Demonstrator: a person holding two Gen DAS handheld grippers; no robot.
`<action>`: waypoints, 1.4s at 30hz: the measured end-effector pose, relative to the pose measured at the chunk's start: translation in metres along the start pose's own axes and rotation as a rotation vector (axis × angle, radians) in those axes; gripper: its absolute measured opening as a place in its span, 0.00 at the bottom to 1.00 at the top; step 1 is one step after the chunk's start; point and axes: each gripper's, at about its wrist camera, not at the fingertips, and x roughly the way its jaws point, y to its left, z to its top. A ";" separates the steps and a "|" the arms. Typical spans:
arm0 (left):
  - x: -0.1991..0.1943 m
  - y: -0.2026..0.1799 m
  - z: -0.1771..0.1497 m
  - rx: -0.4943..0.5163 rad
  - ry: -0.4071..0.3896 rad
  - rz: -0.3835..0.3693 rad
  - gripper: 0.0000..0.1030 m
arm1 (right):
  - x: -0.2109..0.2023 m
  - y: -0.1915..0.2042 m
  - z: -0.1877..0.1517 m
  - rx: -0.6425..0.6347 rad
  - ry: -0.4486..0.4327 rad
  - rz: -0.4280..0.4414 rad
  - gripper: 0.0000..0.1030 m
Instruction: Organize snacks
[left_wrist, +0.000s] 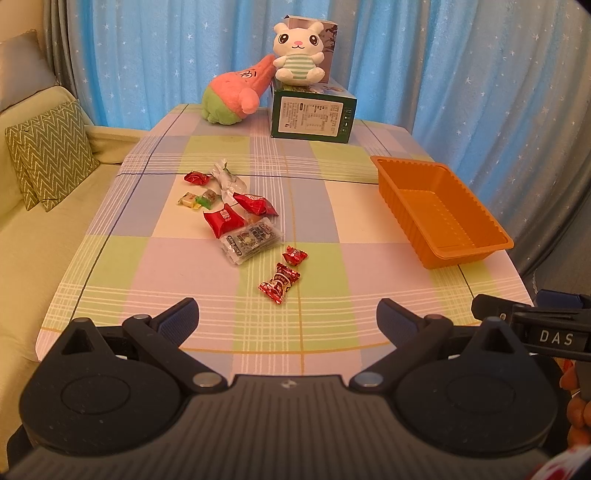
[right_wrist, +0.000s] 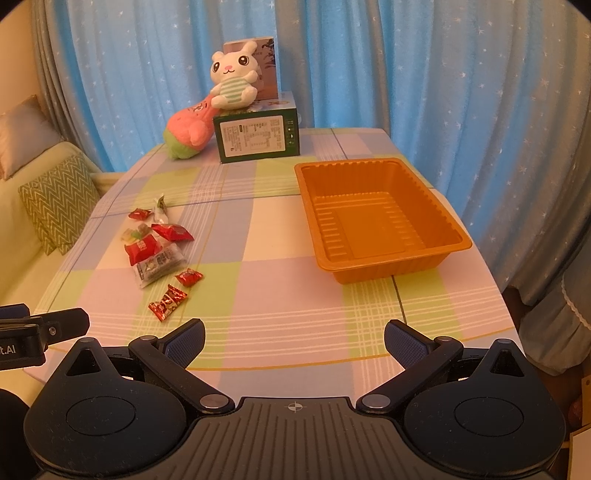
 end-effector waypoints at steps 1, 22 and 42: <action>0.000 0.000 0.000 0.000 0.000 0.000 0.99 | 0.001 0.000 0.000 0.000 0.001 0.000 1.00; 0.039 0.031 -0.004 -0.022 0.034 -0.038 0.89 | 0.031 -0.002 -0.005 0.045 -0.012 0.047 0.99; 0.170 0.030 0.003 0.282 0.069 -0.147 0.40 | 0.132 0.012 -0.001 0.055 0.043 0.060 0.86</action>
